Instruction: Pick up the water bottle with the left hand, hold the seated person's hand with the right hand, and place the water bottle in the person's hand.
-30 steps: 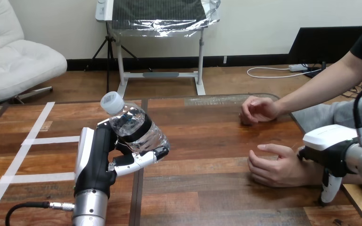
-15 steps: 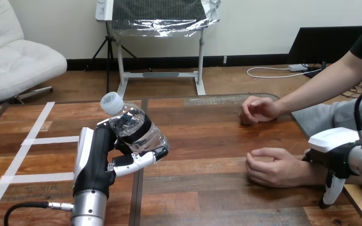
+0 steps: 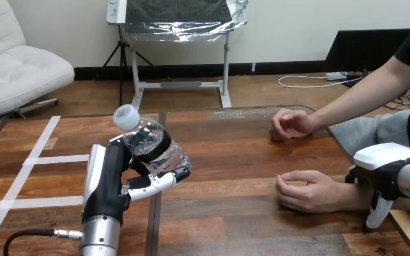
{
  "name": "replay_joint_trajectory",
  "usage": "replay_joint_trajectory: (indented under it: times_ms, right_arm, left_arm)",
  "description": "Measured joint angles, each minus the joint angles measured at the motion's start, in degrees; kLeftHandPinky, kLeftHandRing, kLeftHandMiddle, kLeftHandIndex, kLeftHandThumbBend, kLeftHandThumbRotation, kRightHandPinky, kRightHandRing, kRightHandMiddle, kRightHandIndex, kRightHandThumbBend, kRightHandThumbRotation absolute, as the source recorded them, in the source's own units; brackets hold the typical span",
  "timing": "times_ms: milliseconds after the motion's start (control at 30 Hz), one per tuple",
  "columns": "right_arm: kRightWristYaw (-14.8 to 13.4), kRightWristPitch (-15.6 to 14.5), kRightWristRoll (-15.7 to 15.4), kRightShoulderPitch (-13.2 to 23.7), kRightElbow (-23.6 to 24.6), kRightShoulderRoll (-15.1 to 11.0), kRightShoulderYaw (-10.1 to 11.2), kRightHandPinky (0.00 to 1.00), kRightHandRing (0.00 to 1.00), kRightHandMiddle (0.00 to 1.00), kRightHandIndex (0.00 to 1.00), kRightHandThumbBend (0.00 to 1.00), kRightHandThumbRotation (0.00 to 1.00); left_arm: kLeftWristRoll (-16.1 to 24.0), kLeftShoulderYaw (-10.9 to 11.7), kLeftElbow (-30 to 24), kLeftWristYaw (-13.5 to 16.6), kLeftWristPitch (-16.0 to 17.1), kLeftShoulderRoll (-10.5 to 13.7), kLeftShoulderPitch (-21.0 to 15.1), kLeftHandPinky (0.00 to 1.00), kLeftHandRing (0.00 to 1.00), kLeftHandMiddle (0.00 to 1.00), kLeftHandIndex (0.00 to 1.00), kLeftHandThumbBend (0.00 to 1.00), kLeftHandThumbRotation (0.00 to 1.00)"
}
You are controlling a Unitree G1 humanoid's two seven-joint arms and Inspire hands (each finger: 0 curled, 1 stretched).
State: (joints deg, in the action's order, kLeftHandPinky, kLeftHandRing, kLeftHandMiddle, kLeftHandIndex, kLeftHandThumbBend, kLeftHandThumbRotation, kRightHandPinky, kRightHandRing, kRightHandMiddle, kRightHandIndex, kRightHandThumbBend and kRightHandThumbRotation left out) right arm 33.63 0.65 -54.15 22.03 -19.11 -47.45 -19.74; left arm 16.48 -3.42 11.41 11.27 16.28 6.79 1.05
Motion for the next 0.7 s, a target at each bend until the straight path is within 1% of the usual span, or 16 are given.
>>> replay_joint_trajectory:
  times_ms: [300, 700]
  right_arm:
    - [-0.2, -0.2, -0.02, 0.06, -0.65, 0.0, -0.09, 0.67, 0.79, 0.83, 0.84, 0.7, 0.21]
    - [-1.31, 0.19, 0.29, 1.47, -5.1, 0.27, -0.6, 0.58, 0.72, 0.8, 0.82, 0.67, 0.18]
  left_arm:
    - [0.0, 0.0, 0.0, -0.02, 0.03, 0.04, 0.26, 0.38, 0.4, 0.44, 0.52, 0.57, 0.0]
    - [0.01, 0.05, 0.0, -0.06, 0.11, 0.22, 0.36, 0.37, 0.39, 0.44, 0.52, 0.57, 0.0]
